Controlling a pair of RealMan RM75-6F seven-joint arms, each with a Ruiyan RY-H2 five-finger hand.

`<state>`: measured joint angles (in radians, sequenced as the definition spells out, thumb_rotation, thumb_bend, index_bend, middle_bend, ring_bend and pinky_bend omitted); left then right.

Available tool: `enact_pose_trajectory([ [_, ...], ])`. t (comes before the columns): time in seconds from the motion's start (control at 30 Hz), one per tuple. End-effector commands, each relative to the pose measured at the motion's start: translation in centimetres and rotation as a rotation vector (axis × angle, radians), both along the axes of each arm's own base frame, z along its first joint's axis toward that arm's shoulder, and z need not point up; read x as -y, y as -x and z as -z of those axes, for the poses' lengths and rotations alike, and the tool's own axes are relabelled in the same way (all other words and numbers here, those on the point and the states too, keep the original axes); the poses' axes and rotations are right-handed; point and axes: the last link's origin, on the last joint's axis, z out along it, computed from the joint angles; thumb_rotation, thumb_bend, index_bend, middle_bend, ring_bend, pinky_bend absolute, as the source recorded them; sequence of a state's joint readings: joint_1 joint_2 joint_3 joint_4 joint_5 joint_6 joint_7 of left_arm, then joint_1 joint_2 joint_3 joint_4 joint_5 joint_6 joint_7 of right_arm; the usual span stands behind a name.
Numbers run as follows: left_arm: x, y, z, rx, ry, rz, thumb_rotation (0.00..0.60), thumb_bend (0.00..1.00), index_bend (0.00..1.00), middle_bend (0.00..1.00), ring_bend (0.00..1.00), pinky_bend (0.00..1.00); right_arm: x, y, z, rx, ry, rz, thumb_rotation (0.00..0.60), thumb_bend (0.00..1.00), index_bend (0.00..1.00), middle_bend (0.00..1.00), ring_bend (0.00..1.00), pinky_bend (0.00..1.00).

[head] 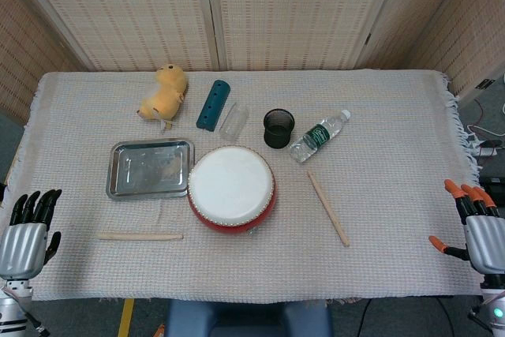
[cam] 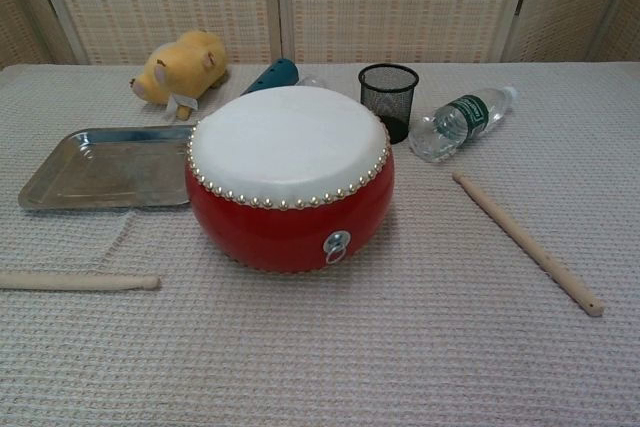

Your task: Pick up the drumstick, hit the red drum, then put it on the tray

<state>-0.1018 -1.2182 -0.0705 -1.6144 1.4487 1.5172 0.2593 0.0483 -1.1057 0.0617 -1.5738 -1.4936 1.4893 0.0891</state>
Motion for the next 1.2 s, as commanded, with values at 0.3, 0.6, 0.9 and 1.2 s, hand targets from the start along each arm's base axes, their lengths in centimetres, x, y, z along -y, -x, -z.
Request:
enact_pose_trajectory([
  [0.3, 0.2, 0.1, -0.1, 0.005, 0.003, -0.004, 0.600, 0.38, 0.12, 0.10, 0.05, 0.03, -0.1, -0.1, -0.3, 0.002, 0.012, -0.014, 0.600, 0.10, 0.08, 0.16, 0.01, 0.10],
  [0.6, -1.0, -1.4, 0.6, 0.044, 0.056, 0.069, 0.600, 0.42, 0.27, 0.15, 0.09, 0.04, -0.3, 0.1, -0.4, 0.012, 0.021, -0.027, 0.600, 0.10, 0.08, 0.16, 0.01, 0.10],
  [0.9, -3.0, -4.0, 5.0, 0.103, 0.261, 0.121, 0.600, 0.49, 0.36, 0.16, 0.10, 0.05, -0.4, 0.3, -0.7, 0.018, 0.024, -0.038, 0.600, 0.10, 0.08, 0.16, 0.01, 0.10],
  [1.2, -3.8, -6.4, 9.7, 0.162, 0.414, 0.084, 0.600, 0.40, 0.36, 0.16, 0.10, 0.05, -0.5, 0.6, -1.0, 0.022, 0.026, -0.033, 0.600, 0.10, 0.08, 0.16, 0.01, 0.10],
])
